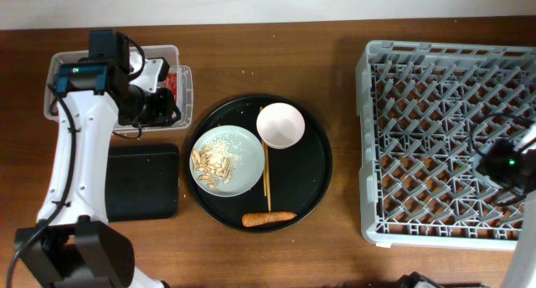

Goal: Sort waste into correct bins and load items into the dishwasher rack
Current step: 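Place the light-blue cup in the dish rack with the right gripper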

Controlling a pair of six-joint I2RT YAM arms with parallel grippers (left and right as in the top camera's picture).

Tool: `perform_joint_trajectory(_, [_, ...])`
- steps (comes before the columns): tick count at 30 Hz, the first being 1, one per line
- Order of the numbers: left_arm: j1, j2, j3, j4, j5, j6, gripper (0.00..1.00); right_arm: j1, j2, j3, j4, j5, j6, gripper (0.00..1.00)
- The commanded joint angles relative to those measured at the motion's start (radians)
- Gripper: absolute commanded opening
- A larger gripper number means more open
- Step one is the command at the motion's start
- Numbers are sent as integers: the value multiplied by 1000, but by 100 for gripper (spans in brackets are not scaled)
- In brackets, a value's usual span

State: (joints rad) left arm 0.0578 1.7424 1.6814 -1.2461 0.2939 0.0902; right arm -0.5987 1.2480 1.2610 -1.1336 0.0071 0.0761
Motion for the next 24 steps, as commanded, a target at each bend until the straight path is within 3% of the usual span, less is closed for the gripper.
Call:
perform_joint_trajectory(1, [-1, -26, 9, -4, -32, 9, 38, -95, 92, 20, -14, 58, 37, 39])
perform_joint_trajectory(6, [-1, -26, 9, -5, -32, 8, 38, -152, 246, 20, -29, 58, 64, 41])
perform_joint_trajectory(8, [-1, -26, 9, -4, -32, 9, 38, -154, 287, 20, -16, 54, 64, 50])
perform_joint_trajectory(10, [-6, -26, 9, -5, -32, 9, 38, -154, 299, 20, -3, 29, 63, 73])
perform_joint_trajectory(11, [-5, -26, 9, -5, -32, 9, 38, -154, 299, 20, 1, -2, 64, 95])
perform_joint_trajectory(12, [-5, -26, 9, -4, -32, 9, 39, -154, 299, 20, 10, -50, 64, 98])
perform_joint_trajectory(13, [-5, -26, 9, -5, -32, 8, 44, -154, 299, 20, 15, -93, 63, 98])
perform_joint_trajectory(19, [-5, -26, 9, -16, -29, 9, 50, -143, 263, 45, 3, -354, 1, 99])
perform_joint_trajectory(22, [-5, -26, 9, -23, -29, 9, 52, 9, 183, 154, -19, -417, -64, 99])
perform_joint_trajectory(24, [-5, -25, 8, -24, -29, 9, 56, 211, 161, 213, -11, -421, -86, 98])
